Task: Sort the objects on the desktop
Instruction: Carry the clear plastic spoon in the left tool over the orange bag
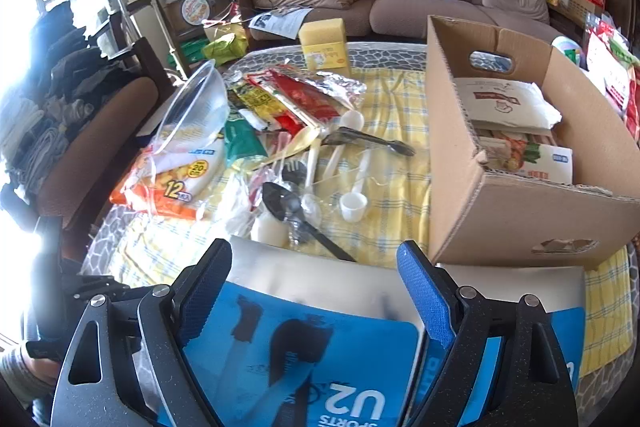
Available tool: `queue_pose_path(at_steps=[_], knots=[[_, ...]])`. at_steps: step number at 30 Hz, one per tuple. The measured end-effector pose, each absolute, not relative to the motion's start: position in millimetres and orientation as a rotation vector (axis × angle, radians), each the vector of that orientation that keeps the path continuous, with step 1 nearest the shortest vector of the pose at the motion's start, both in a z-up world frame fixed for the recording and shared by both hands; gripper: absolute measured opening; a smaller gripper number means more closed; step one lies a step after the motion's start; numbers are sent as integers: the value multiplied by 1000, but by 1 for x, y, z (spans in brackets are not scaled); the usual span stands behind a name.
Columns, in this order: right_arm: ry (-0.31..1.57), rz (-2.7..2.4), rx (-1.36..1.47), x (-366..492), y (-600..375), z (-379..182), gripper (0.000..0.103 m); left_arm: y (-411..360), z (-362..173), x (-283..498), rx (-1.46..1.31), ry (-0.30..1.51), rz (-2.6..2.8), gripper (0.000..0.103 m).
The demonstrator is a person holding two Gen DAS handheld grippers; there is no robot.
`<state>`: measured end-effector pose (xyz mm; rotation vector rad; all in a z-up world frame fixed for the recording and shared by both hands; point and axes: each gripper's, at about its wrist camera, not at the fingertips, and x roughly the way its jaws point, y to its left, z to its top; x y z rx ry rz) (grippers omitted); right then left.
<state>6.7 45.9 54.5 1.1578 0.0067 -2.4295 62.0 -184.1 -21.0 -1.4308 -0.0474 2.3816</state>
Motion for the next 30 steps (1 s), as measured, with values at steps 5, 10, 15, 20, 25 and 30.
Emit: queue_pose_path(at_steps=[5,10,15,20,25,30], knots=[[-19,-2371,1123,6,20,62,87,-208,8,55,-1377,-129,2403,21],[-18,-2321,1130,-4,-4,63,85,-233,26,43,-1338,-185,2444,21],[48,-2280,1145,-15,-35,63,70,-263,33,29,-1339,-268,2456,21],[101,-2262,1177,-33,-62,59,56,-287,58,-7,-1298,-324,2499,21],[107,-2240,1204,-45,-78,50,55,-290,73,-74,-1319,-287,2537,21],[145,-2227,1239,-58,-85,41,47,-280,63,-126,-1383,-233,2534,21]])
